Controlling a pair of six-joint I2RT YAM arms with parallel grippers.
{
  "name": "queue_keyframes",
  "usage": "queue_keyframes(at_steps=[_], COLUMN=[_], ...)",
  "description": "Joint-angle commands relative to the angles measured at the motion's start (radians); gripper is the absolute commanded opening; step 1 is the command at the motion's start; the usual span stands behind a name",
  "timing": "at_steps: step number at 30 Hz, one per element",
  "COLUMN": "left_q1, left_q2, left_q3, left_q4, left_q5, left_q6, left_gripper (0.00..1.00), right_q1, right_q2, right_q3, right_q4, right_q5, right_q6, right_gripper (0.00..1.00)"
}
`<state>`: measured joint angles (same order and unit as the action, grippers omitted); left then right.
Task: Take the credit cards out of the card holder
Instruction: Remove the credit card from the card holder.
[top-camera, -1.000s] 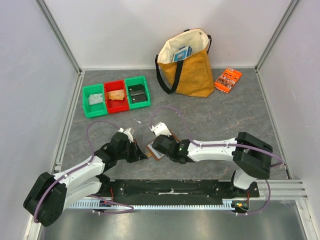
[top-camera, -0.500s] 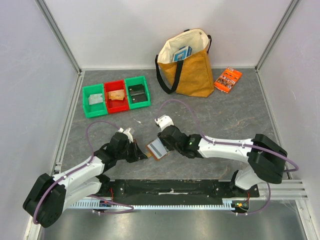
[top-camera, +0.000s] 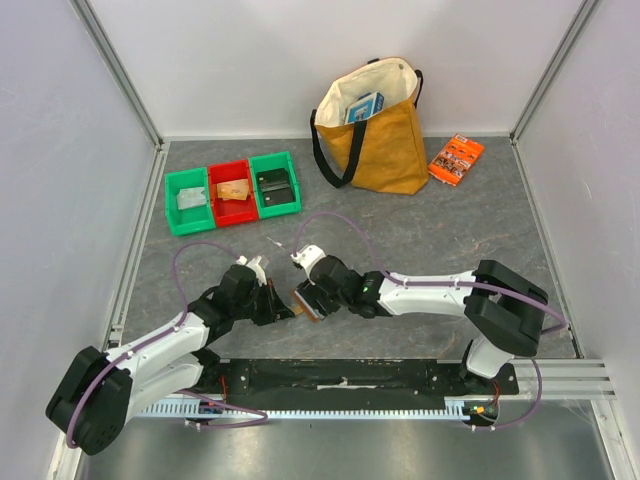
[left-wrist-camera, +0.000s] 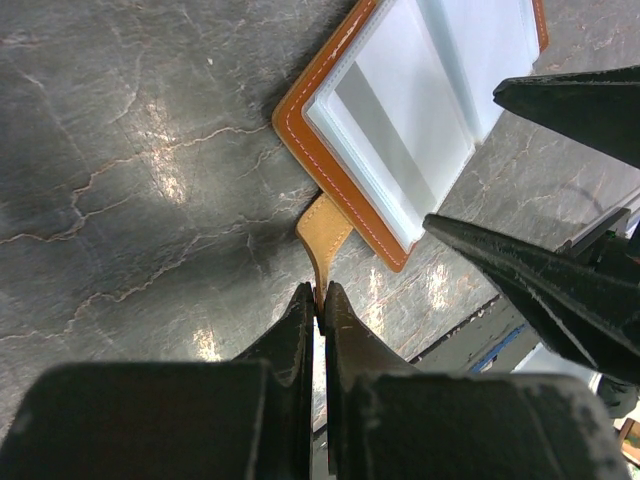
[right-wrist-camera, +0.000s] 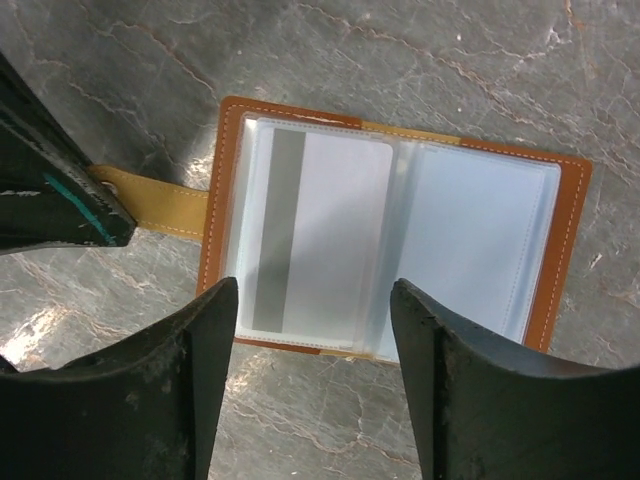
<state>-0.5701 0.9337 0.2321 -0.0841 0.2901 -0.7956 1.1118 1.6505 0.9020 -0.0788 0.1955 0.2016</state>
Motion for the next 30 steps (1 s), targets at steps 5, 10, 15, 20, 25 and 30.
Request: queue_keyframes(at_steps=[5, 10, 15, 20, 25, 30], left_q1=[-0.004, -0.004, -0.004, -0.004, -0.004, -0.005], left_q2=[0.004, -0.004, -0.003, -0.006, -0.001, 0.001], left_q3=[0.009, 0.007, 0.009, 0.012, 0.013, 0.015], left_q4=[-0.008, -0.009, -0.011, -0.016, -0.017, -0.022], left_q5=[0.004, 0.006, 0.006, 0.009, 0.018, 0.026], left_q6=[-0.005, -0.007, -0.005, -0.004, -0.001, 0.002], left_gripper=[0.02, 0.02, 0.02, 0.02, 0.02, 0.02], right_q1=[0.054, 0.069, 0.074, 0.075, 0.075, 0.075], right_q2=[0.040, 0.074, 0.095, 0.088, 0.068, 0.025], right_q3=[0.078, 0.094, 0.103, 0.107, 0.104, 0.101], right_q4=[-0.024, -0.047, -0.062, -0.079, -0.090, -0.090], right_q5=[0.059, 0.134, 0.166, 0.217, 0.295, 0.366], right_q6=[-0.041, -0.048, -0.048, -0.053, -0.054, -0.050], right_gripper=[0.70, 0.68, 0.64, 0.62, 0.59, 0.53])
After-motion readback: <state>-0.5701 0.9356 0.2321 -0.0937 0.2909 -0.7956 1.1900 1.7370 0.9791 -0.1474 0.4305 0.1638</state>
